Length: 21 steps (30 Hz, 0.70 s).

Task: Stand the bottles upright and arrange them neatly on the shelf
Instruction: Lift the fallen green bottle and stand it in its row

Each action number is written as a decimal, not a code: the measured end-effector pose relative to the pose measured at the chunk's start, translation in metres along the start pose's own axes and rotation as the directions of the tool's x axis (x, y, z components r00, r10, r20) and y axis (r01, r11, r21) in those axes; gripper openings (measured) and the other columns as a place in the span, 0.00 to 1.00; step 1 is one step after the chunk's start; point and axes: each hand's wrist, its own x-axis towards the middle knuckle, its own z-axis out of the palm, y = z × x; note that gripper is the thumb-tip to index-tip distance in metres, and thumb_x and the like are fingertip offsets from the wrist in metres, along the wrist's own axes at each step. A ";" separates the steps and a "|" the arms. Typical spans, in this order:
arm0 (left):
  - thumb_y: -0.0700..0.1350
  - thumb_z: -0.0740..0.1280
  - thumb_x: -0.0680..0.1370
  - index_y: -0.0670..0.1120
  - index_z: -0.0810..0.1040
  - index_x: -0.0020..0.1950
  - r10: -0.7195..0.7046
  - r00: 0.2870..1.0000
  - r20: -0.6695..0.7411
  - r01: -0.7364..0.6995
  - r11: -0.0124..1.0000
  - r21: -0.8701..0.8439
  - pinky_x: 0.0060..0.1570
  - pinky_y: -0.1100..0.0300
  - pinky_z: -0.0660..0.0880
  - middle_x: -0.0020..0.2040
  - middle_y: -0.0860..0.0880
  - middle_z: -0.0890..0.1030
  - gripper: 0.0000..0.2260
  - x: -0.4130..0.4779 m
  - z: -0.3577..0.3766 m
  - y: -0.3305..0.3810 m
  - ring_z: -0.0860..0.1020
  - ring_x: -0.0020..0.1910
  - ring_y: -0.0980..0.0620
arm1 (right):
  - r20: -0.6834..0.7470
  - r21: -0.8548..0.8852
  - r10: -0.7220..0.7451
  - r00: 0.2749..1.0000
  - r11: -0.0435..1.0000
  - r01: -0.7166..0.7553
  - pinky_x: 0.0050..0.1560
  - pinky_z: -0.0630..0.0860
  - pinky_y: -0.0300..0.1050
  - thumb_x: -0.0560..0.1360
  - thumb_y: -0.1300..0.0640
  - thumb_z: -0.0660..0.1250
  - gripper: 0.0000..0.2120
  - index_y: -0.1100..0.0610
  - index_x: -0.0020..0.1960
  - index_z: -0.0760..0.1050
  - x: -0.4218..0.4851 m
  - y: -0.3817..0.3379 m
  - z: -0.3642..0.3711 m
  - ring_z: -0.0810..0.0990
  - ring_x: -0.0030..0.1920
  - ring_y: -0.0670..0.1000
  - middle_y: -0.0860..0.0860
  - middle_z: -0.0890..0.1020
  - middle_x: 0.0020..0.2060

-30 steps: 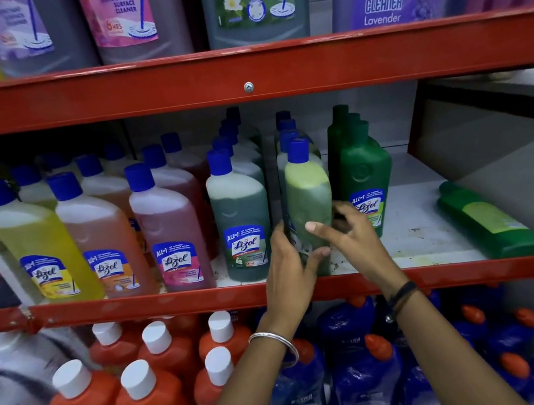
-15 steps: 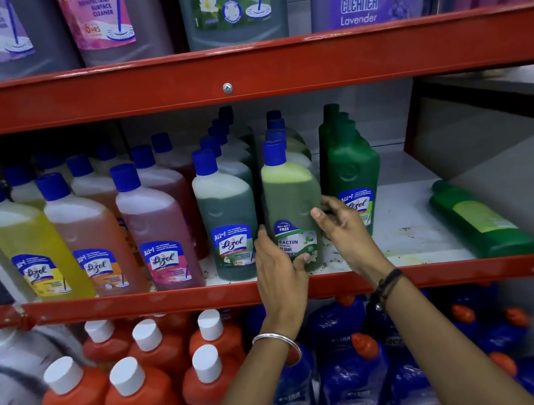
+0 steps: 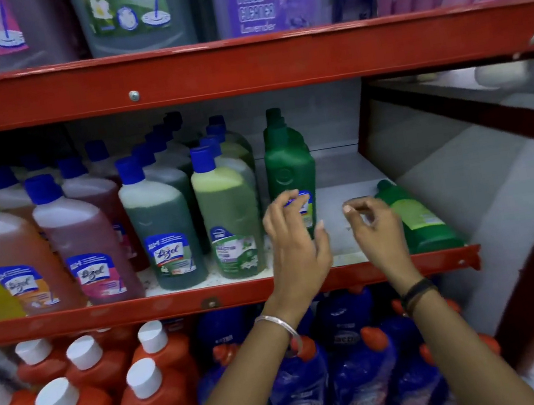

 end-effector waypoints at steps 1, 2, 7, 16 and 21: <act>0.39 0.64 0.74 0.41 0.69 0.61 -0.024 0.999 0.036 0.024 1.000 -0.018 0.64 0.59 0.60 0.63 0.42 0.68 0.16 0.005 0.012 0.008 0.62 0.63 0.49 | 0.001 -0.094 0.018 1.000 0.995 -0.018 0.54 0.73 0.47 0.73 0.57 0.66 0.08 0.61 0.48 0.79 0.009 0.011 -0.013 0.79 0.52 0.56 0.59 0.81 0.48; 0.40 0.64 0.73 0.41 0.69 0.60 -0.046 0.996 0.075 0.049 0.998 -0.037 0.63 0.60 0.58 0.62 0.41 0.69 0.16 0.009 0.025 0.014 0.62 0.62 0.48 | 0.021 -0.204 0.053 0.998 0.978 -0.048 0.56 0.72 0.49 0.72 0.55 0.65 0.12 0.63 0.50 0.79 0.017 0.023 -0.025 0.78 0.55 0.59 0.61 0.81 0.51; 0.42 0.65 0.74 0.36 0.68 0.61 -0.232 0.862 0.450 0.246 0.969 0.029 0.63 0.51 0.64 0.60 0.37 0.71 0.18 0.027 0.102 0.029 0.67 0.62 0.39 | 0.039 -0.634 0.386 0.922 0.722 -0.276 0.58 0.72 0.51 0.74 0.51 0.62 0.22 0.68 0.60 0.73 0.050 0.053 -0.077 0.75 0.59 0.67 0.70 0.76 0.59; 0.51 0.66 0.76 0.37 0.59 0.64 -0.527 0.518 0.673 0.654 0.752 0.086 0.54 0.55 0.72 0.64 0.37 0.74 0.27 0.025 0.143 0.050 0.74 0.61 0.40 | 0.241 -0.059 0.617 0.749 0.780 -0.624 0.28 0.73 0.39 0.72 0.53 0.70 0.17 0.63 0.53 0.70 0.064 0.063 -0.105 0.77 0.34 0.49 0.56 0.79 0.42; 0.48 0.69 0.73 0.39 0.49 0.71 -0.501 0.672 0.546 0.568 0.821 0.055 0.52 0.50 0.75 0.59 0.35 0.77 0.36 0.023 0.129 0.044 0.76 0.57 0.37 | 0.308 0.270 0.487 0.817 0.779 -0.566 0.26 0.77 0.36 0.71 0.61 0.70 0.12 0.68 0.50 0.76 0.062 0.067 -0.096 0.81 0.26 0.44 0.56 0.81 0.36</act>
